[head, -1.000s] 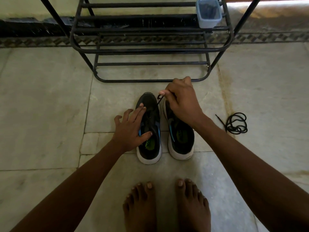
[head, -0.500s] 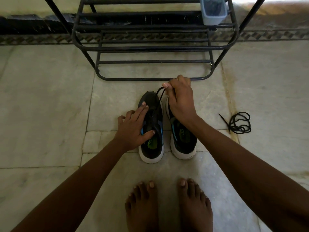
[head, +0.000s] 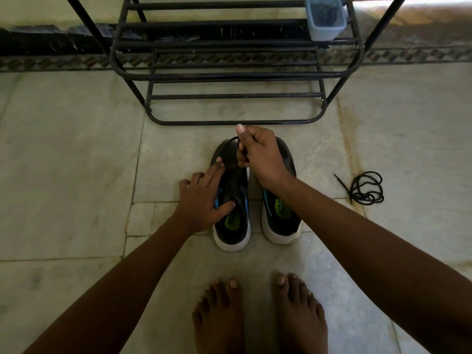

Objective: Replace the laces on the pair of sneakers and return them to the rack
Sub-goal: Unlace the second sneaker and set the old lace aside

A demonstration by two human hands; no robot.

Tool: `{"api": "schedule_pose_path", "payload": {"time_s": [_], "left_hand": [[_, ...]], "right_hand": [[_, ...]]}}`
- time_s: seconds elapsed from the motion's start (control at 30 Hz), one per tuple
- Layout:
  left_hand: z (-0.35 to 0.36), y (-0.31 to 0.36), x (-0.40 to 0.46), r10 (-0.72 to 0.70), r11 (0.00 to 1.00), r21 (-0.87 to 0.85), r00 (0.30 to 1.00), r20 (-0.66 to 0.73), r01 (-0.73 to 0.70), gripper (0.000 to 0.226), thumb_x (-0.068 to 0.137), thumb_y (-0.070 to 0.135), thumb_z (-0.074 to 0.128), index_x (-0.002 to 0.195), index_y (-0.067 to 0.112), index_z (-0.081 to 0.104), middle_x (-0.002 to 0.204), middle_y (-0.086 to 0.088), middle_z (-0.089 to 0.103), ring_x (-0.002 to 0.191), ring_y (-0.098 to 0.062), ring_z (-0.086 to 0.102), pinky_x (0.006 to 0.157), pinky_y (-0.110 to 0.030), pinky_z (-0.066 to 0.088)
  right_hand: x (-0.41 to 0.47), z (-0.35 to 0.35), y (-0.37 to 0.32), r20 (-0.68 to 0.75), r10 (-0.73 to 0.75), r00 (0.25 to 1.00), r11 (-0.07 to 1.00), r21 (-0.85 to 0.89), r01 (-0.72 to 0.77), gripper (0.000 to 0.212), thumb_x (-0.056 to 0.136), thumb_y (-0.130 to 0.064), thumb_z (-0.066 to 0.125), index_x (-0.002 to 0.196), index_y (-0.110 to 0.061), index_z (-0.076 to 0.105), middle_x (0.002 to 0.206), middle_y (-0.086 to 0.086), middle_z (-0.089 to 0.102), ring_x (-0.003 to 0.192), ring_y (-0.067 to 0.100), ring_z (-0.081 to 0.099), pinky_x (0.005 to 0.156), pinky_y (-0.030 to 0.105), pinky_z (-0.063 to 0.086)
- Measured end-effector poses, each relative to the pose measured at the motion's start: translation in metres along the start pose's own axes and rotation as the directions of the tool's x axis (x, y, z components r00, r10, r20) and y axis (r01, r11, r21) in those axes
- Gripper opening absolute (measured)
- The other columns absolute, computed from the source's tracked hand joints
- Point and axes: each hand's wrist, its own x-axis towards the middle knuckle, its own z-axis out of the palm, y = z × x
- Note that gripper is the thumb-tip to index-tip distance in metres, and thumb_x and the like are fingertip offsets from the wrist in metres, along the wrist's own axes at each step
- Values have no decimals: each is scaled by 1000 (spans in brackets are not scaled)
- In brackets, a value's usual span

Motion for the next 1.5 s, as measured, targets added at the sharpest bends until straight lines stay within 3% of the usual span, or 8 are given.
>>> {"api": "schedule_pose_path", "payload": {"time_s": [0.3, 0.43, 0.6, 0.77, 1.0, 1.2, 1.33, 1.5], "left_hand": [[-1, 4, 4, -16, 997, 76, 999, 35, 13, 100, 82, 81, 32, 161, 21, 24, 169, -2, 21, 125, -32, 48, 95, -51, 40], [-1, 3, 4, -2, 997, 71, 1000, 31, 0, 100, 81, 80, 34, 162, 21, 24, 170, -2, 21, 124, -33, 49, 95, -52, 40], [-2, 4, 4, -10, 998, 65, 999, 37, 8, 99, 82, 79, 34, 162, 22, 23, 170, 0, 19, 125, -33, 50, 95, -52, 40], [-2, 3, 4, -19, 998, 56, 998, 67, 16, 99, 82, 79, 32, 163, 25, 16, 172, 3, 13, 128, -32, 47, 95, -50, 39], [-2, 3, 5, -2, 1000, -19, 997, 80, 4, 98, 82, 76, 37, 164, 25, 14, 171, 2, 13, 130, -34, 44, 96, -53, 42], [-4, 4, 5, -5, 1000, -26, 996, 93, 7, 98, 83, 76, 35, 164, 26, 12, 171, 3, 11, 132, -33, 41, 99, -54, 41], [-7, 5, 5, -5, 1000, -23, 996, 87, 7, 98, 83, 76, 34, 164, 25, 13, 172, 3, 11, 133, -34, 40, 99, -54, 41], [-8, 8, 4, -14, 999, -34, 997, 80, 17, 98, 83, 75, 34, 164, 24, 15, 171, 1, 12, 135, -34, 38, 101, -54, 39]], "right_hand": [[6, -22, -47, 21, -134, 991, 978, -157, 135, 49, 107, -24, 49, 67, 5, 46, 54, 11, 38, 45, 17, 36, 48, 26, 34], [9, -55, -45, -12, -279, 960, 776, -591, 218, 48, 103, -31, 55, 64, -2, 54, 55, 6, 47, 50, 11, 43, 56, 26, 37], [-5, -109, -11, -155, -225, 962, 599, -801, 11, 41, 99, -33, 61, 63, -13, 58, 56, 0, 55, 49, 11, 51, 55, 22, 41], [-28, -167, 11, -370, -160, 915, 510, -825, -244, 39, 84, -21, 62, 55, -7, 39, 52, 7, 39, 44, 20, 36, 49, 29, 33], [-47, -212, 34, -516, 185, 836, 411, -732, -543, 32, 72, -3, 63, 61, -10, 33, 83, 8, 42, 61, 24, 38, 50, 25, 22], [-60, -216, 48, -498, 262, 827, 262, -788, -557, 28, 77, 2, 57, 70, -14, 36, 90, 13, 50, 72, 28, 48, 72, 40, 46], [-70, -218, 56, -479, 200, 855, 281, -808, -518, 9, 85, -13, 59, 81, -14, 51, 90, 6, 47, 91, 32, 51, 82, 45, 31], [-83, -195, 67, -435, 6, 901, 203, -881, -427, 31, 90, -42, 66, 109, -18, 67, 127, 9, 57, 123, 33, 47, 101, 58, 27]]}}
